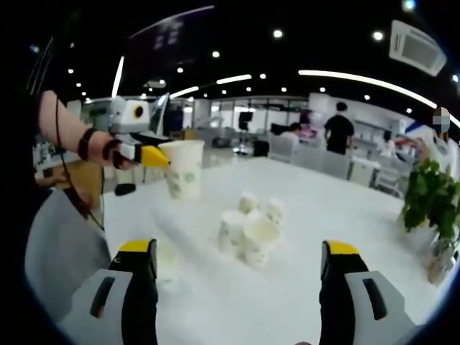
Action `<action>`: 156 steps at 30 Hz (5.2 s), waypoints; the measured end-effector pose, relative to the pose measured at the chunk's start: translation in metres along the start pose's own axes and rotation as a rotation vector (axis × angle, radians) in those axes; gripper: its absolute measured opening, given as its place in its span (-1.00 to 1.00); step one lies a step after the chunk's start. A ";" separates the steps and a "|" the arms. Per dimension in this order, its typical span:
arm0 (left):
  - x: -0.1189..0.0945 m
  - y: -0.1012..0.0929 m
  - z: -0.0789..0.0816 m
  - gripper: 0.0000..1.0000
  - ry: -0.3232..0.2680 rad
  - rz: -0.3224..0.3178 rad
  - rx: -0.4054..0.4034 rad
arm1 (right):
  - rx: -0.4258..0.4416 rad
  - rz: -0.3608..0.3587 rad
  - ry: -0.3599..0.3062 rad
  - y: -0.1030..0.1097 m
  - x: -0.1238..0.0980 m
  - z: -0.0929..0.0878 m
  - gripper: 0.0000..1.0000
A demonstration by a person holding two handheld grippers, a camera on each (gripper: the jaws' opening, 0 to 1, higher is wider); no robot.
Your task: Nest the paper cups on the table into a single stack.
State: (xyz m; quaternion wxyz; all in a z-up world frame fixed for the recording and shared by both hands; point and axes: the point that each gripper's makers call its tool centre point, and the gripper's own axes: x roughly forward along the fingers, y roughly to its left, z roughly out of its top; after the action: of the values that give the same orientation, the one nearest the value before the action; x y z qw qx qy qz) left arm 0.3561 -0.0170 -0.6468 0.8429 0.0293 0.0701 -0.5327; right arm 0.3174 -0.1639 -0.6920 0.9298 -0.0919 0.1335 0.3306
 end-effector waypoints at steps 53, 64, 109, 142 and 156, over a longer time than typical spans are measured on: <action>0.027 -0.057 0.003 -0.19 -0.026 -0.130 -0.020 | 0.010 -0.015 0.011 -0.002 -0.009 -0.010 0.84; 0.030 -0.072 -0.006 -0.19 -0.006 -0.161 -0.013 | 0.008 -0.025 0.007 -0.005 -0.016 -0.009 0.84; 0.015 -0.081 -0.064 -0.18 0.085 -0.160 -0.081 | 0.015 -0.031 0.032 -0.004 -0.022 -0.015 0.83; 0.013 -0.085 -0.093 -0.15 0.148 -0.169 -0.070 | 0.011 -0.023 0.046 0.001 -0.024 -0.020 0.82; 0.013 -0.088 -0.096 -0.14 0.159 -0.170 -0.076 | 0.017 -0.026 0.050 -0.002 -0.026 -0.022 0.82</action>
State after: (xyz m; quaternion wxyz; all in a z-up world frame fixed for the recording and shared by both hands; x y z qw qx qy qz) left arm 0.2738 -0.0544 -0.7409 0.7870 0.0336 0.1590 -0.5952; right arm 0.2951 -0.1862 -0.7047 0.9311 -0.0942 0.1583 0.3149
